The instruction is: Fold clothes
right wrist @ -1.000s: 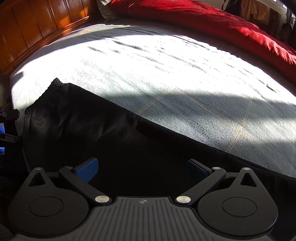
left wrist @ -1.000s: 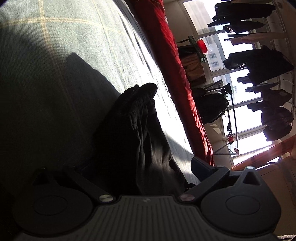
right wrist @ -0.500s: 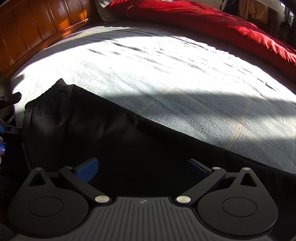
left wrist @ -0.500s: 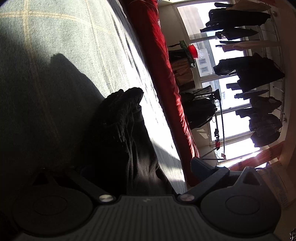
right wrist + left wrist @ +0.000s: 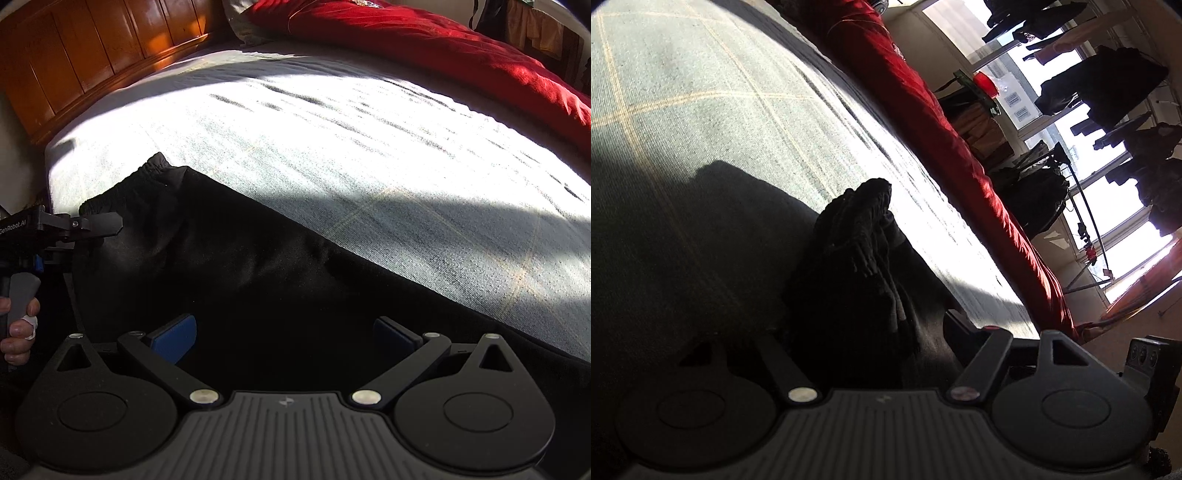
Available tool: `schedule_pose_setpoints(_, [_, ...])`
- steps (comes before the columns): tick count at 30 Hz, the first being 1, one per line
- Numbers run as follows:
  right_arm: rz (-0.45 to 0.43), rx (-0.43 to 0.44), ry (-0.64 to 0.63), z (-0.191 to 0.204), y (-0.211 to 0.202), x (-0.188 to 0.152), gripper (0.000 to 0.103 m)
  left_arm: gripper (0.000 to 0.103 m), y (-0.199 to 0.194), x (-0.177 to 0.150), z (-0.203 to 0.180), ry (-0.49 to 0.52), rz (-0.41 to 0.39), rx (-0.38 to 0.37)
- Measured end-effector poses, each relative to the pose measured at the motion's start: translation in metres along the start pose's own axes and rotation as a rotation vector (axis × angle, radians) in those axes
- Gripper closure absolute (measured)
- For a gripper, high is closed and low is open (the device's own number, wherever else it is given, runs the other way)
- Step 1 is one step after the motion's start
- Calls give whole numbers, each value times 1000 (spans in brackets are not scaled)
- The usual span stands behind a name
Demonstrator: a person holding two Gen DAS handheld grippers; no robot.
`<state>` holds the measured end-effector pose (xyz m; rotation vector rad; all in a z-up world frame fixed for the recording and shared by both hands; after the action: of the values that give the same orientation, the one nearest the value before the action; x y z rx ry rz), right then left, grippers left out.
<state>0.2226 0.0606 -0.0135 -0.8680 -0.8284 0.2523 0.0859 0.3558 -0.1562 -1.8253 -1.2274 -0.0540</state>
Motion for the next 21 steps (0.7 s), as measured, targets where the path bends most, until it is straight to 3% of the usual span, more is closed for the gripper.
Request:
schedule_pose_setpoints(1, [0, 24, 2, 1, 2, 0, 0, 41, -1, -2, 2, 6, -7, 10])
schedule_pose_setpoints(3, [-1, 77, 30, 1, 8, 1, 0, 58, -2, -3, 4, 9, -11, 36])
schedule_pose_setpoints(8, [-49, 164, 143, -6, 18, 10, 0, 67, -7, -3, 1, 55, -11, 74])
schedule_pose_setpoints(15, [-150, 243, 401, -29, 27, 18, 0, 68, -10, -5, 3, 41, -14, 64])
schedule_pose_setpoints(21, [-232, 225, 530, -48, 39, 18, 0, 68, -10, -5, 6, 33, -13, 52])
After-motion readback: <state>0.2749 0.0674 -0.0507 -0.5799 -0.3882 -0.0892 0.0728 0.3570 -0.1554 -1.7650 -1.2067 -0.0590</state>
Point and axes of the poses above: each gripper's, at about its wrist camera, not at the fingertips, and y roughly the way its jaws point, z to its left, x to its top, the point moved 1 cm from there along y, roughly the way its jaws point, and after that the axes turned 15 degrees about x, right-handed, at the moved point
